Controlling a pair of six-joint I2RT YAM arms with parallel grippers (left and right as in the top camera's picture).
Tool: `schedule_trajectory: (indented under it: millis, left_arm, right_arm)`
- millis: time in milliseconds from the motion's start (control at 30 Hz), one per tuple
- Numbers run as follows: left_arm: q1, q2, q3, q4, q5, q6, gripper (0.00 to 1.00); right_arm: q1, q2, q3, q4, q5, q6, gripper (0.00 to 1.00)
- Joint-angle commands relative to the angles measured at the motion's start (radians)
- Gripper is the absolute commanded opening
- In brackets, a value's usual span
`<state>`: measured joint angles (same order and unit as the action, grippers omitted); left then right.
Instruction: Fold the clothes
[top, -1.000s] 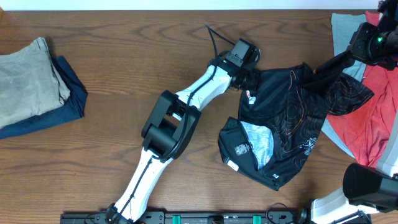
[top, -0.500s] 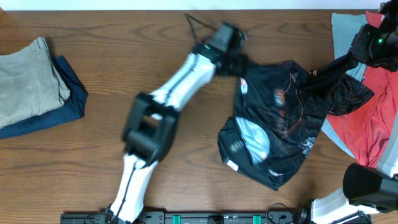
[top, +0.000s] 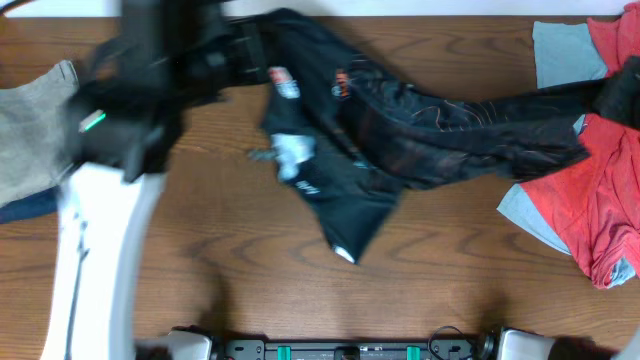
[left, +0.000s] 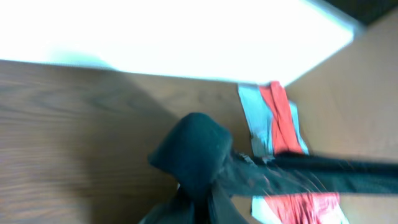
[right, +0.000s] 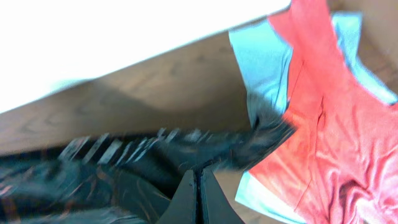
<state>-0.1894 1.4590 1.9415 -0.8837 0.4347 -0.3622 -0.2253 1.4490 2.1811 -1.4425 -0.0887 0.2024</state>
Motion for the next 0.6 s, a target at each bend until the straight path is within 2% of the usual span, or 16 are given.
schedule_trajectory:
  millis: [0,300,567]
  left_arm:
    - [0.099,-0.127,0.009,-0.04,-0.008,0.01,0.06]
    - [0.346,-0.401,0.009,-0.092,-0.009,0.055,0.06]
    - [0.362,-0.378,0.009,-0.106,-0.004,0.066,0.06]
  right_arm:
    - [-0.013,-0.068,0.05,0.003,0.01,-0.02,0.01]
    - [-0.06,-0.151,0.22,0.041,0.01,-0.024,0.01]
    - [-0.06,-0.11,0.23,0.043,-0.026,-0.025,0.01]
